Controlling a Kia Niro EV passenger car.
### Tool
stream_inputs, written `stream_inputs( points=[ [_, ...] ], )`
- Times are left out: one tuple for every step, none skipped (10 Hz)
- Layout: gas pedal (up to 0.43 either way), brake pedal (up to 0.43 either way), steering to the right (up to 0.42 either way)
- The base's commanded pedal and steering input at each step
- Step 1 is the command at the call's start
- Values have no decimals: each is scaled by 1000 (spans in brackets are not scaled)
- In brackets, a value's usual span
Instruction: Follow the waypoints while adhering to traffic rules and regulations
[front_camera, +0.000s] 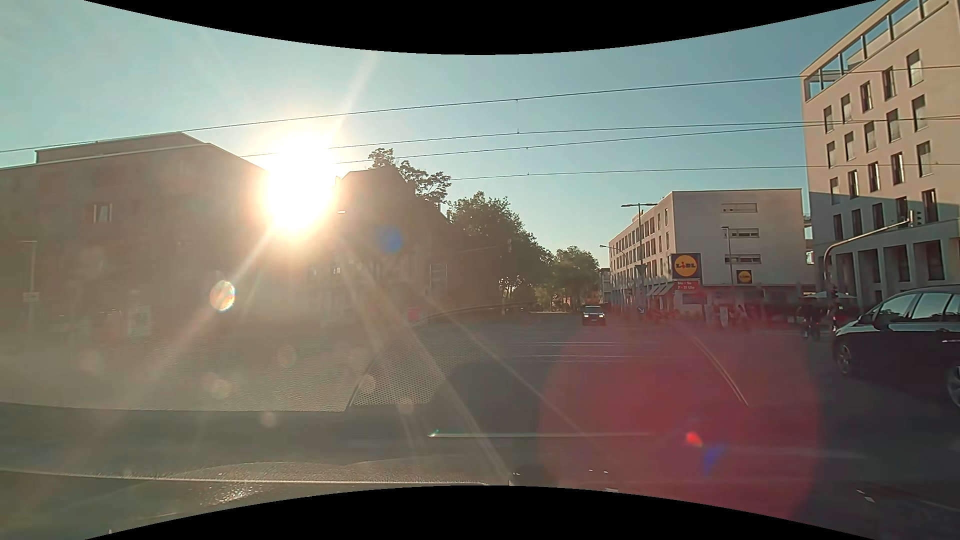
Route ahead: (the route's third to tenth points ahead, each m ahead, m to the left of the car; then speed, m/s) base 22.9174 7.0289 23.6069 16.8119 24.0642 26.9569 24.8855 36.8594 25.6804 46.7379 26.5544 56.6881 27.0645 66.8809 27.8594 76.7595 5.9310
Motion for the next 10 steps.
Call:
stream_inputs(
  points=[
    [130, 0, -80],
    [118, 0, -80],
    [110, 0, -81],
    [110, 0, -83],
    [98, 0, -83],
    [87, 0, -85],
    [87, 0, -90],
    [79, 0, -96],
    [79, 0, -102],
    [79, 0, -104]
  ],
)
